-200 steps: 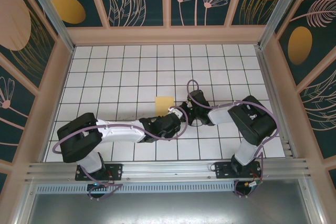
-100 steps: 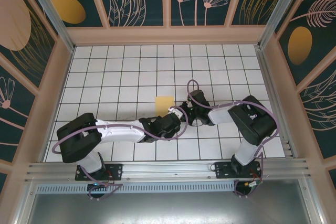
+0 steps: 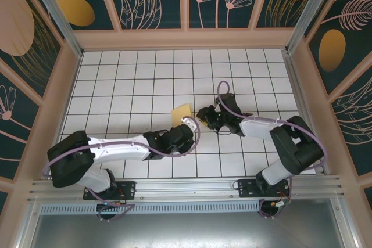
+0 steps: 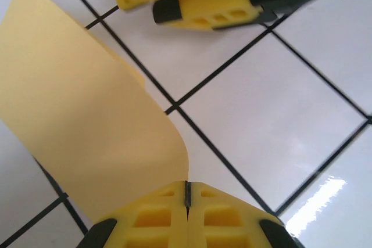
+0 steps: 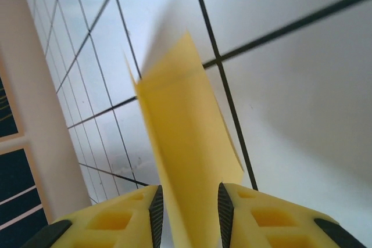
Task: Fold a paper plane with a square sheet of paper (pick it up from the middle)
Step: Third fold the triangle at the center of the table.
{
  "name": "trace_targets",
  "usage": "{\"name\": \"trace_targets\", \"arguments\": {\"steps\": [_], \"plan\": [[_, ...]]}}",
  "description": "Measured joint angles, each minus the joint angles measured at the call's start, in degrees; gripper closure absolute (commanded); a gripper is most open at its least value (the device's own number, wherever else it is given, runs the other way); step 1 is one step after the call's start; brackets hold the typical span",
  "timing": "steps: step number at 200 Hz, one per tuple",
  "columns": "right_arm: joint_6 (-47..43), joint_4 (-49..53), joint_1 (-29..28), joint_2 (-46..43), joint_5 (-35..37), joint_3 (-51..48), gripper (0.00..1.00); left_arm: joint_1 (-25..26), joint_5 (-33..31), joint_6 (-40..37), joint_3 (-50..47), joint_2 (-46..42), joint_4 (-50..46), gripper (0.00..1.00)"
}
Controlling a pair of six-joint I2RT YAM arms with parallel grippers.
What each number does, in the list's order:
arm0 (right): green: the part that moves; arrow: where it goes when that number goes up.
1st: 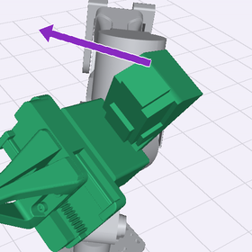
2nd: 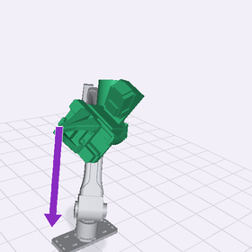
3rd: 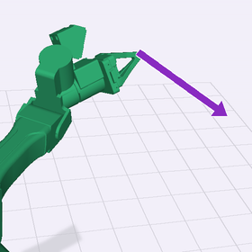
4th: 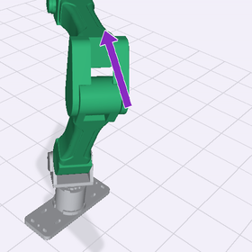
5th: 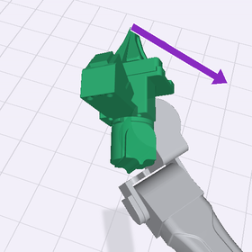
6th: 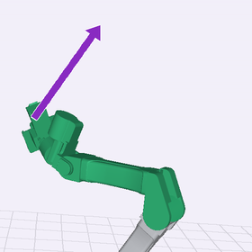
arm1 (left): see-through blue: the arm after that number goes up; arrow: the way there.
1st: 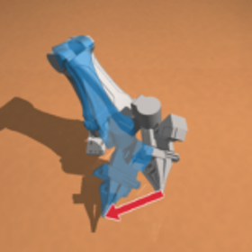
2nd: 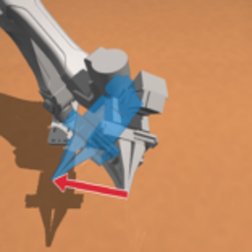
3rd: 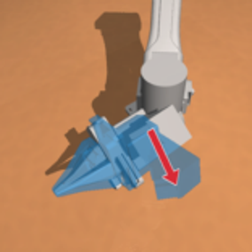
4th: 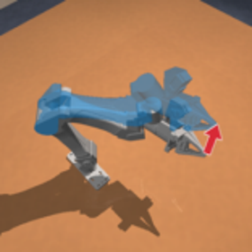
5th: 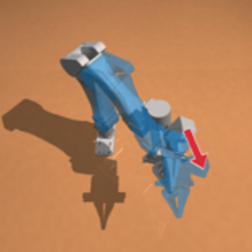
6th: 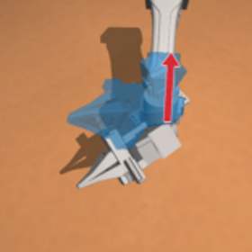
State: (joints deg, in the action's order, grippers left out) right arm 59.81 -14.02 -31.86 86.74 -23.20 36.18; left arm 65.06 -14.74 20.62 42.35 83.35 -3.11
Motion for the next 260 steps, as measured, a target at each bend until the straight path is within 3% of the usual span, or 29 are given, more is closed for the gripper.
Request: {"name": "trace_targets", "arguments": {"steps": [48,108,172,260], "plan": [[-5.6,3.1,0.0,-0.3,-0.1,4.7,0.80,-7.0,11.7,0.6,-4.3,-4.4,3.7,1.00],[-11.7,7.8,-0.8,10.1,-2.6,15.3,0.87,-10.5,21.9,1.1,-7.3,-6.7,6.7,1.00],[-16.8,14.0,-3.4,20.0,-3.5,24.5,0.88,-12.4,25.0,1.7,-8.0,-6.9,7.2,1.00],[-22.8,21.9,-4.1,25.1,0.8,28.6,0.89,-15.1,25.4,2.7,-8.1,-5.7,7.4,1.00]]}}
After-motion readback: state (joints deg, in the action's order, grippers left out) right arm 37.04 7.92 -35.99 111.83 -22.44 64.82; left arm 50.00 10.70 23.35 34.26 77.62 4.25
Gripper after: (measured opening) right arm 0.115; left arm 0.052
